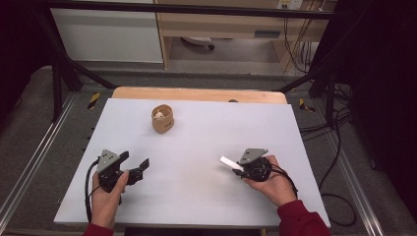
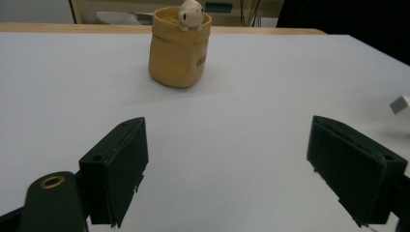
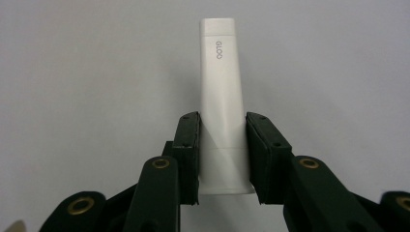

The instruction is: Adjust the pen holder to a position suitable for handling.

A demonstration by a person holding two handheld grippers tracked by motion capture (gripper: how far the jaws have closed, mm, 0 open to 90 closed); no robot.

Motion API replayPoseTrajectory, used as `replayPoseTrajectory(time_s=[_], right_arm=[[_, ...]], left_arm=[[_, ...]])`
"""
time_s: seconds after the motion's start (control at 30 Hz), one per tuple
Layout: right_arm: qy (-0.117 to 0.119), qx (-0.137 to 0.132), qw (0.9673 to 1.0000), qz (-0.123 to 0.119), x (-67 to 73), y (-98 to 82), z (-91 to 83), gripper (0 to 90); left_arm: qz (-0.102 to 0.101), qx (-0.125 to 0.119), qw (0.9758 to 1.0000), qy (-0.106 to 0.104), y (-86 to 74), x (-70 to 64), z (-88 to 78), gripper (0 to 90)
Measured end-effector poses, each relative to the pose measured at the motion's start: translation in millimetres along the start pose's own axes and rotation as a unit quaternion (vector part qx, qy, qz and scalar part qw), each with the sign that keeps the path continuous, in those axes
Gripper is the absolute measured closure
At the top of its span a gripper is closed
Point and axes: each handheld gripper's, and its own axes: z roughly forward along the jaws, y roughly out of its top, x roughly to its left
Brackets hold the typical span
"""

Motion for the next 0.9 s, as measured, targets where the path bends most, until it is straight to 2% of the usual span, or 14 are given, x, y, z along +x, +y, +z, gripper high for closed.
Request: replayPoseTrajectory(time_s=[0.1,0.2,0.3,0.43,0.5,0.6,0.83,0.9], right_arm=[[-0.021,-0.057,0.9975,0.037,-2.1,-0.6,-7.7,67.5],[-0.04,-0.085,0.9947,0.043,-0.7,3.8,-17.7,67.5],[-0.047,-0.119,0.9891,0.073,-1.9,1.4,-22.4,67.5],[-0.052,-0.146,0.9834,0.095,-4.9,-2.7,-25.4,67.6],[-0.054,-0.151,0.9824,0.096,-6.0,-2.9,-26.5,67.6],[-0.056,-0.164,0.9788,0.108,-8.0,-2.0,-26.2,67.6],[-0.04,-0.193,0.9717,0.13,-2.5,7.1,-18.0,67.5],[-0.043,-0.196,0.9715,0.126,-0.7,10.1,-17.0,67.5]], left_arm=[[-0.003,-0.01,0.9999,-0.01,-1.8,-0.4,-3.1,14.1],[-0.008,-0.017,0.9995,-0.027,-0.6,-2.3,-3.7,12.7],[-0.006,-0.034,0.9989,-0.031,3.2,-5.6,-5.3,10.7],[-0.003,-0.044,0.9983,-0.037,5.3,-11.2,-5.0,9.0],[-0.01,-0.063,0.997,-0.043,7.7,-14.5,-6.2,9.1],[-0.003,-0.074,0.9962,-0.047,10.9,-20.6,-7.3,8.8],[-0.001,-0.071,0.9952,-0.067,11.1,-31.6,-4.0,5.4],[0.001,-0.069,0.9953,-0.067,11.3,-34.7,-2.7,5.3]])
